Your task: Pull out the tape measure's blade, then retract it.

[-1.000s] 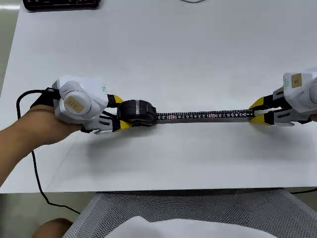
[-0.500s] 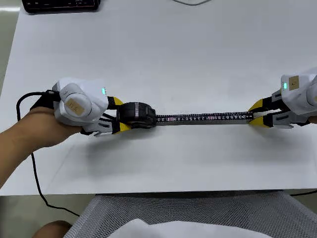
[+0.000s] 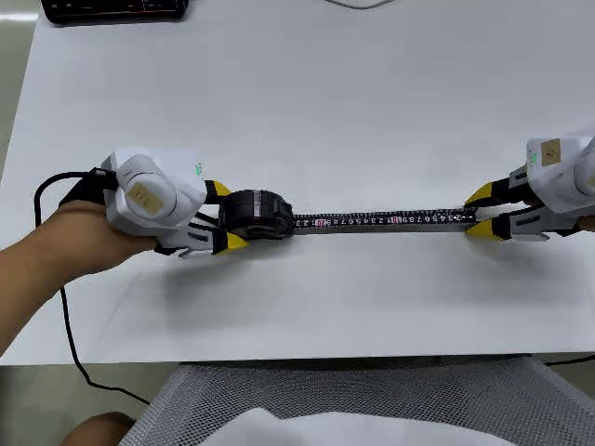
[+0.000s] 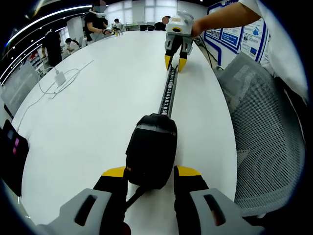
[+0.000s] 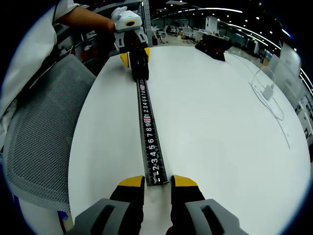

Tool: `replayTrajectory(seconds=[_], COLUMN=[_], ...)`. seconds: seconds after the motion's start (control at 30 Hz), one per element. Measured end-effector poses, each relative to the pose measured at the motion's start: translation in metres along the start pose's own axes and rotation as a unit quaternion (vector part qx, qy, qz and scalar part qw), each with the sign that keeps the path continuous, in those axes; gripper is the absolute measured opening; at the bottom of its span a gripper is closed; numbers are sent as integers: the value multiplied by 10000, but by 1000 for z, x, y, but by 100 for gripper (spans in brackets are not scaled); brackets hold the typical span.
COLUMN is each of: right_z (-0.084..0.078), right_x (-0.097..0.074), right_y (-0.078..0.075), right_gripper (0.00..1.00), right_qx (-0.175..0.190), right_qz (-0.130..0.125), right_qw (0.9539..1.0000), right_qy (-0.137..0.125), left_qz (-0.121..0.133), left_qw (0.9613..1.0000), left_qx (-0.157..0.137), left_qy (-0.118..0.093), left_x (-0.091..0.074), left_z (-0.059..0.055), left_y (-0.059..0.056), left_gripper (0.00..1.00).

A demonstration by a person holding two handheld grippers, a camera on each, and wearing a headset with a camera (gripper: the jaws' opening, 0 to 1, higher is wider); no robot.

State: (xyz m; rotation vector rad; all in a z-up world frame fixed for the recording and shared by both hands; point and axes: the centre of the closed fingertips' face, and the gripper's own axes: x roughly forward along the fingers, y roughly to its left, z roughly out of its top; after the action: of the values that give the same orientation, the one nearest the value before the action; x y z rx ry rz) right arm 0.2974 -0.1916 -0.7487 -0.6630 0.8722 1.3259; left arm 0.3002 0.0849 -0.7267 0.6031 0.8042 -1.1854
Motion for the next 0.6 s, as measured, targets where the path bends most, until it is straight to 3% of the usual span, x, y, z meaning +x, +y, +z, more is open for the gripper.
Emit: replayTrajectory(seconds=[0.1, 0.33, 0.6], right_z=[2, 5, 8], right_x=[-2, -5, -10], right_y=[-1, 1, 1], right_gripper=[22, 32, 45], right_qx=[102, 222, 376], right_qz=[-61, -141, -277], right_qw=[9999, 9996, 9988], right_qy=[-51, -71, -151], left_qz=[-33, -81, 3], left_qw=[10000, 9996, 9993], left_qx=[-54, -239, -305], left_qy=[-22, -119, -207], left_x=[0, -1, -6], left_z=[1, 4, 7], left_y=[-2, -4, -5], left_gripper=[37, 56, 66])
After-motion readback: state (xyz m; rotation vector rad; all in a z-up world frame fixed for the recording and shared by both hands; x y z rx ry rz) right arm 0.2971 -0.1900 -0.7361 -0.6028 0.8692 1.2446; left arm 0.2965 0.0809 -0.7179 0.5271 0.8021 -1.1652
